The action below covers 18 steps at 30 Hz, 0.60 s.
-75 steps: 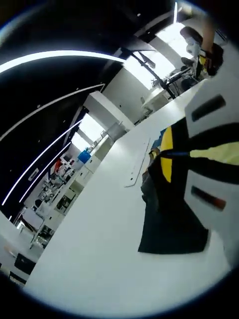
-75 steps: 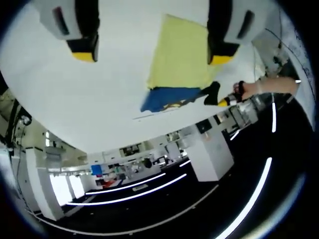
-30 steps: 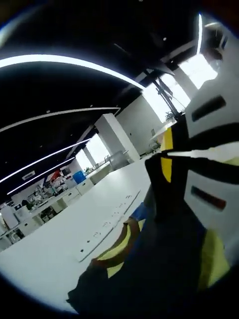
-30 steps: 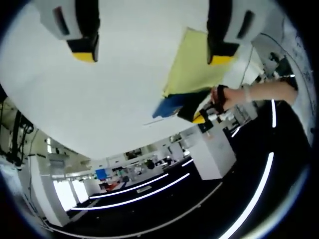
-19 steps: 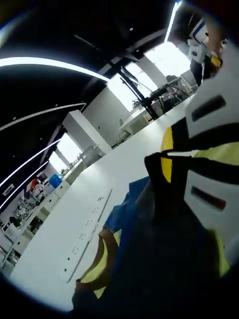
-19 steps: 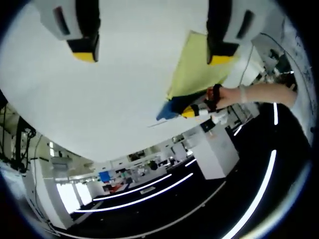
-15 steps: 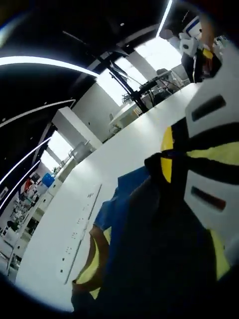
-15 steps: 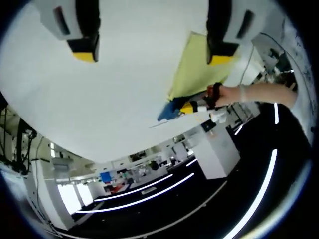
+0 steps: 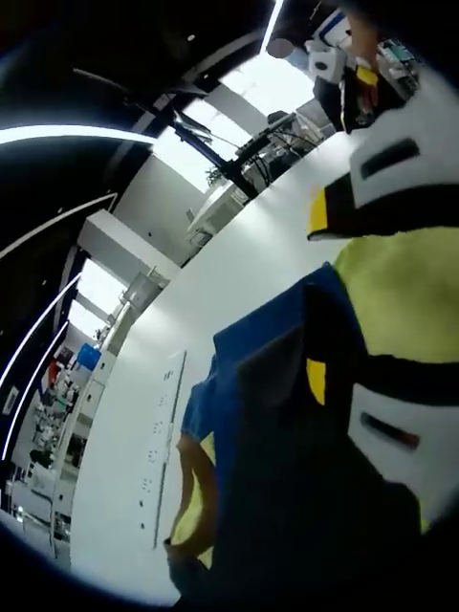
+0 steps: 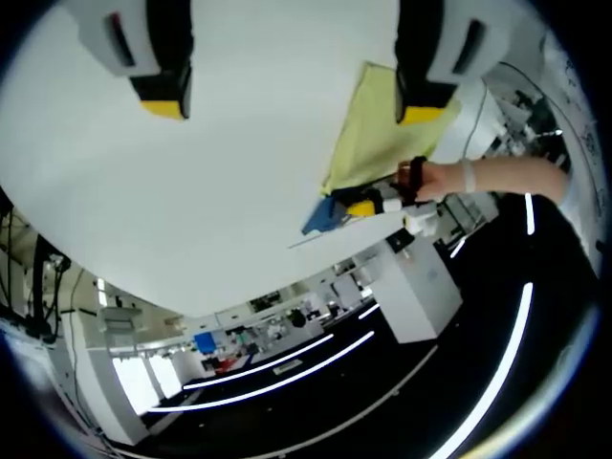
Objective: Fold the garment on the visible template until the final outline fits inside the template.
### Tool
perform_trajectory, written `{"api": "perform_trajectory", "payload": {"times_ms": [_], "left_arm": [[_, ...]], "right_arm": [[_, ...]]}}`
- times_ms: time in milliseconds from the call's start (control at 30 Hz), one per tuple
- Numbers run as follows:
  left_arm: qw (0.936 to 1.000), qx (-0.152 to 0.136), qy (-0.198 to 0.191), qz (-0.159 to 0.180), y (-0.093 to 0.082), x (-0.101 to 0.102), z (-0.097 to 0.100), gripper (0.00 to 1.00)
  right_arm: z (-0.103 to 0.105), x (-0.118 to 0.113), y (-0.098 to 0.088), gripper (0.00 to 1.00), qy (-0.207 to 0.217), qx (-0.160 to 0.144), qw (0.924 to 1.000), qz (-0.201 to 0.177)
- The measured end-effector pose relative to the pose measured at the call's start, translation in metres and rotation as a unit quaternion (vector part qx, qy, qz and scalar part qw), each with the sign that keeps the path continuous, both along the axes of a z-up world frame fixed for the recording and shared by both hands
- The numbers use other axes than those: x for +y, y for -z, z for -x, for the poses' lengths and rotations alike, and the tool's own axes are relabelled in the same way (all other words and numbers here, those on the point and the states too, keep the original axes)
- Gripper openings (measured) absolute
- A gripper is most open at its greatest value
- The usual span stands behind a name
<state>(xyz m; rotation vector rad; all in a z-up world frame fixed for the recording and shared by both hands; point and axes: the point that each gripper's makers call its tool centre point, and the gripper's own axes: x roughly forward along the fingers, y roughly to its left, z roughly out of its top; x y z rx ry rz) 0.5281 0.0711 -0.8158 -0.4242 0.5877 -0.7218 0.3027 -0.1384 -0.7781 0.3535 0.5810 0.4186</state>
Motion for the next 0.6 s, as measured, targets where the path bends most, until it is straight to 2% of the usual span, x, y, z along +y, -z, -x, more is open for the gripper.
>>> {"api": "perform_trajectory", "payload": {"times_ms": [100, 133, 233, 333, 433, 600], "left_arm": [[0.9996, -0.014, 0.011, 0.023, -0.011, -0.009, -0.002, 0.59], [0.9992, -0.01, 0.023, 0.03, -0.015, -0.016, 0.0, 0.59], [0.9966, -0.04, 0.065, 0.03, -0.025, -0.029, 0.006, 0.58], [0.9967, -0.039, 0.063, 0.031, -0.029, -0.033, 0.009, 0.59], [0.9974, -0.04, 0.057, 0.02, -0.028, -0.026, 0.009, 0.56], [0.9982, -0.045, 0.039, -0.008, -0.03, 0.003, 0.006, 0.51]], "right_arm": [[0.001, -0.002, 0.002, 0.88, 0.0, 0.003, 1.0, 0.001], [0.002, -0.003, 0.002, 0.88, 0.001, 0.003, 1.0, 0.001], [0.004, -0.002, 0.003, 0.88, 0.004, 0.006, 1.0, -0.001], [0.004, -0.003, 0.005, 0.88, 0.004, 0.008, 1.0, -0.001], [0.002, -0.005, 0.006, 0.88, 0.003, 0.008, 1.0, -0.001], [-0.001, 0.0, 0.007, 0.87, -0.004, 0.008, 1.0, 0.0]]}}
